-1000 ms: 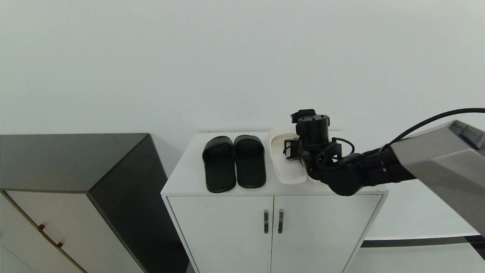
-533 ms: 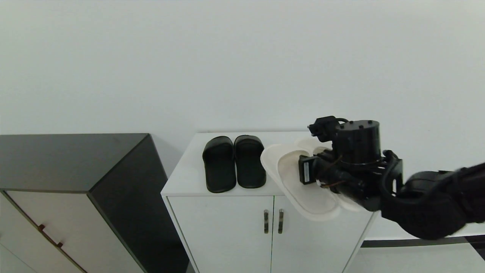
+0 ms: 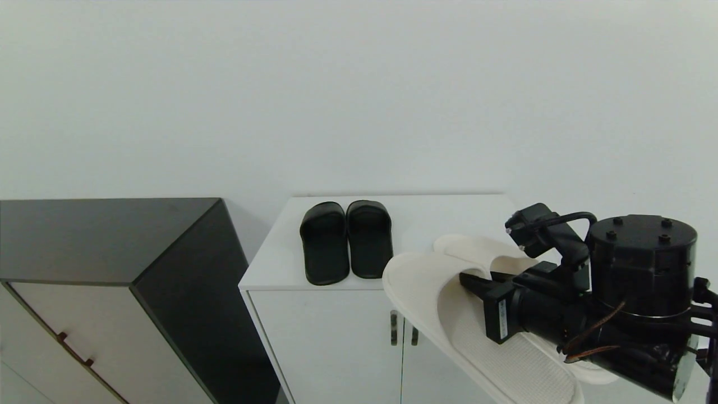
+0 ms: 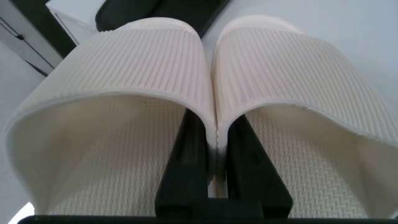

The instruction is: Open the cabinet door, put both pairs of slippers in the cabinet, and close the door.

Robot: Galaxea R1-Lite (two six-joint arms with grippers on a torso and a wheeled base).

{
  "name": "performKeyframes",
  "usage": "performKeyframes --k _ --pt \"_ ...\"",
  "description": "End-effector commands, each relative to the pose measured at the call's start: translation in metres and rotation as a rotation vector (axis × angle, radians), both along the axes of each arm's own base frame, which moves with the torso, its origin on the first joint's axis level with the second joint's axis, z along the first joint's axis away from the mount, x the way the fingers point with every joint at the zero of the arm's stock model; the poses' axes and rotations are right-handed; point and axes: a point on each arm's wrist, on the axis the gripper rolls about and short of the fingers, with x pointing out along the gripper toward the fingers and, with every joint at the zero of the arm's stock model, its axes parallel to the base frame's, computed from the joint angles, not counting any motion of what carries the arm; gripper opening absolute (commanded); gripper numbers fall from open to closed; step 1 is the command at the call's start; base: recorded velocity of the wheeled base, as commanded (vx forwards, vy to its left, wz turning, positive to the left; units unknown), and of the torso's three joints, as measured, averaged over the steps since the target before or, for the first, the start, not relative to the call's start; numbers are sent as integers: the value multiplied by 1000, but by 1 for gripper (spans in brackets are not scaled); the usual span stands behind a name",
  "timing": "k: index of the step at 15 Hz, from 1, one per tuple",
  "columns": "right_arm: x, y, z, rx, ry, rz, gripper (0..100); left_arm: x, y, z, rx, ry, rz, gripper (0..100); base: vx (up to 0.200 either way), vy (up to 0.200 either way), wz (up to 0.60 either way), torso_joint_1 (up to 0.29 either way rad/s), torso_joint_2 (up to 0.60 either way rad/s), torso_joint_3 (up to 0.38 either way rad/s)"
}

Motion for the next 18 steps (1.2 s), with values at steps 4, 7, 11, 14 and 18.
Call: performKeyframes --k 4,7,11,14,18 --pt "-6 -3 -2 -7 4 9 0 0 0 0 0 2 0 0 -150 0 0 8 3 2" --pt "-7 -2 -5 -17 11 12 0 0 0 0 0 2 0 0 -200 0 0 -1 4 2" --pt "-9 -4 -9 -26 18 13 0 0 0 0 0 0 0 0 0 0 0 0 0 0" --pt "-10 -5 -10 -29 20 19 0 0 0 0 0 0 0 0 0 0 0 0 0 0" --pt "-10 -5 -11 -32 25 22 0 0 0 0 0 0 0 0 0 0 0 0 0 0"
